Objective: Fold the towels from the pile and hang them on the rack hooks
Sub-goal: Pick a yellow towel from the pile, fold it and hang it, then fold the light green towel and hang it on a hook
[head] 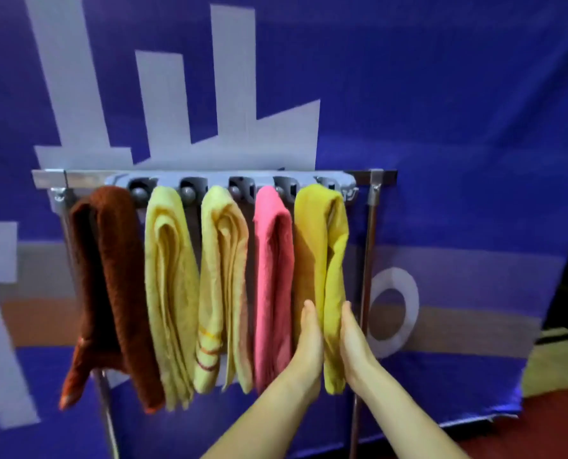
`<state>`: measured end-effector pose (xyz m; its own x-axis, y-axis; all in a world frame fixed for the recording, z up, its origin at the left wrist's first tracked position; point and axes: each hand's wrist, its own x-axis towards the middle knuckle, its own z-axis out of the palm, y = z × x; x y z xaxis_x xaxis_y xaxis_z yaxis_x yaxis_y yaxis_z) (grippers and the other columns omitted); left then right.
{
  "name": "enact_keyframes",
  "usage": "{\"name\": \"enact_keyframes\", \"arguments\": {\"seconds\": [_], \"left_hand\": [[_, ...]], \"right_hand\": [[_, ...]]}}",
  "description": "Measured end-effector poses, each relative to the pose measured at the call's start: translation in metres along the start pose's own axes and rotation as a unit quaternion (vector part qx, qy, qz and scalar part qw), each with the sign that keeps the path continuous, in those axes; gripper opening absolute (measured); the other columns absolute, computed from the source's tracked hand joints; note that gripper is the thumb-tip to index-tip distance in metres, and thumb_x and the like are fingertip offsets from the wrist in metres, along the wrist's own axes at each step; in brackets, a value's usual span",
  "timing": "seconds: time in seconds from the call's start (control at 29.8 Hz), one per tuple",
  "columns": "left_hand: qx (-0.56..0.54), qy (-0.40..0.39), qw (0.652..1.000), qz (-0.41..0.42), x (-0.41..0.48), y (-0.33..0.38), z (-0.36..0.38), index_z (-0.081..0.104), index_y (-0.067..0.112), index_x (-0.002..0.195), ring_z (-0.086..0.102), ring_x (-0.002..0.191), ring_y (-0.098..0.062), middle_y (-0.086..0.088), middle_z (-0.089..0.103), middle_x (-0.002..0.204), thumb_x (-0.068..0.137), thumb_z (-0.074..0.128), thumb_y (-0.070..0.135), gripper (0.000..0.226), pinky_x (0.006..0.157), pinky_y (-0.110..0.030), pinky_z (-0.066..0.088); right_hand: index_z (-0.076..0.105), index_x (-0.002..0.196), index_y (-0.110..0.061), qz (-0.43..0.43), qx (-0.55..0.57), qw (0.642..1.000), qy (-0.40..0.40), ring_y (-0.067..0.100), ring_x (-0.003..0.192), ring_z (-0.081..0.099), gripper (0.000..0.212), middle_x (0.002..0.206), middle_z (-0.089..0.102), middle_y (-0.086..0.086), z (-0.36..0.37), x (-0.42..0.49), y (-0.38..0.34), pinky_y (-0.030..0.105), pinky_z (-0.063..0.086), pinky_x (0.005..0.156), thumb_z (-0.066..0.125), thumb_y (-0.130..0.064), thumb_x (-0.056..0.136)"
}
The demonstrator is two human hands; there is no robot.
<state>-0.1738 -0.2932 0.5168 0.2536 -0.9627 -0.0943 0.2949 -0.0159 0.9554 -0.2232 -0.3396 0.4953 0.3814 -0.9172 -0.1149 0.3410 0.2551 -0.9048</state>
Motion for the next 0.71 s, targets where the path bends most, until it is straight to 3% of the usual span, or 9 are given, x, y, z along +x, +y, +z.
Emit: {"name": "enact_keyframes", "arguments": {"seconds": [0.07,0.13,0.2,0.27,0.37,0.47,0.57,0.6,0.71], "left_hand": [[0.021,-0.008,1.0,-0.007,-0.019,-0.014,-0.007,0.03,0.017,0.139,0.035,0.132,-0.015,0.005,0.039,0.136,0.095,0.013,0.044,0.054,0.097,-0.028,0.036],[0.036,0.017,0.998,-0.053,-0.038,-0.033,-0.024,0.026,0.019,0.141,0.034,0.134,-0.019,-0.004,0.038,0.144,0.095,0.014,0.047,0.055,0.102,-0.034,0.031],[0.058,0.017,0.996,-0.07,-0.044,-0.058,-0.042,0.025,0.019,0.141,0.035,0.134,-0.021,-0.009,0.038,0.144,0.095,0.016,0.046,0.054,0.106,-0.037,0.028],[0.095,0.016,0.991,-0.094,-0.065,-0.087,-0.062,0.029,0.019,0.139,0.038,0.132,-0.022,-0.01,0.042,0.141,0.096,0.015,0.044,0.052,0.105,-0.037,0.03],[0.124,0.031,0.981,-0.143,-0.097,-0.139,-0.096,0.035,0.015,0.135,0.045,0.124,-0.025,-0.013,0.049,0.136,0.097,0.015,0.038,0.049,0.098,-0.036,0.033],[0.168,0.057,0.969,-0.169,-0.129,-0.192,-0.143,0.043,0.008,0.128,0.048,0.104,-0.02,-0.014,0.057,0.118,0.098,0.02,0.036,0.047,0.082,-0.029,0.033],[0.201,0.06,0.953,-0.22,-0.151,-0.242,-0.196,0.05,0.006,0.115,0.046,0.099,-0.019,-0.007,0.054,0.095,0.098,0.025,0.036,0.043,0.079,-0.029,0.033],[0.216,0.075,0.936,-0.269,-0.161,-0.27,-0.219,0.05,0.008,0.11,0.045,0.097,-0.018,-0.007,0.053,0.094,0.098,0.025,0.036,0.039,0.077,-0.029,0.033],[0.266,0.089,0.913,-0.297,-0.166,-0.293,-0.26,0.049,0.006,0.118,0.043,0.098,-0.018,-0.009,0.051,0.105,0.097,0.025,0.038,0.045,0.083,-0.027,0.031]], "right_hand": [[0.055,0.119,-0.018,-0.001,-0.041,0.999,0.021,0.025,0.125,0.044,0.05,0.127,0.056,0.009,-0.007,-0.018,0.018,0.041,0.028,0.108,0.022,-0.047,0.095],[0.038,0.136,-0.021,0.012,-0.07,0.997,0.042,0.02,0.136,0.03,0.05,0.145,0.037,0.003,-0.009,-0.046,0.037,0.042,0.017,0.113,0.022,-0.044,0.095],[0.029,0.14,-0.023,0.022,-0.092,0.994,0.061,0.017,0.138,0.025,0.05,0.151,0.026,-0.001,-0.018,-0.057,0.064,0.041,0.016,0.113,0.023,-0.043,0.095],[0.03,0.141,-0.022,0.05,-0.125,0.989,0.058,0.017,0.133,0.031,0.049,0.15,0.027,-0.001,-0.023,-0.079,0.095,0.038,0.019,0.11,0.026,-0.04,0.095],[0.036,0.136,-0.018,0.123,-0.203,0.971,0.026,0.014,0.11,0.041,0.044,0.143,0.039,0.003,-0.029,-0.106,0.153,0.031,0.025,0.093,0.032,-0.033,0.096],[0.043,0.129,-0.018,0.208,-0.301,0.929,-0.057,0.016,0.11,0.045,0.037,0.137,0.047,0.004,-0.032,-0.133,0.207,0.033,0.033,0.089,0.038,-0.031,0.095],[0.045,0.127,-0.013,0.325,-0.417,0.838,-0.135,0.023,0.115,0.049,0.037,0.125,0.052,0.008,-0.03,-0.151,0.255,0.037,0.039,0.096,0.041,-0.03,0.094],[0.046,0.127,-0.011,0.374,-0.436,0.802,-0.164,0.024,0.113,0.052,0.037,0.125,0.054,0.011,-0.034,-0.159,0.283,0.036,0.04,0.095,0.041,-0.03,0.094],[0.047,0.123,-0.012,0.397,-0.465,0.771,-0.18,0.02,0.097,0.053,0.035,0.128,0.055,0.013,-0.034,-0.153,0.309,0.031,0.039,0.085,0.037,-0.031,0.095]]}}
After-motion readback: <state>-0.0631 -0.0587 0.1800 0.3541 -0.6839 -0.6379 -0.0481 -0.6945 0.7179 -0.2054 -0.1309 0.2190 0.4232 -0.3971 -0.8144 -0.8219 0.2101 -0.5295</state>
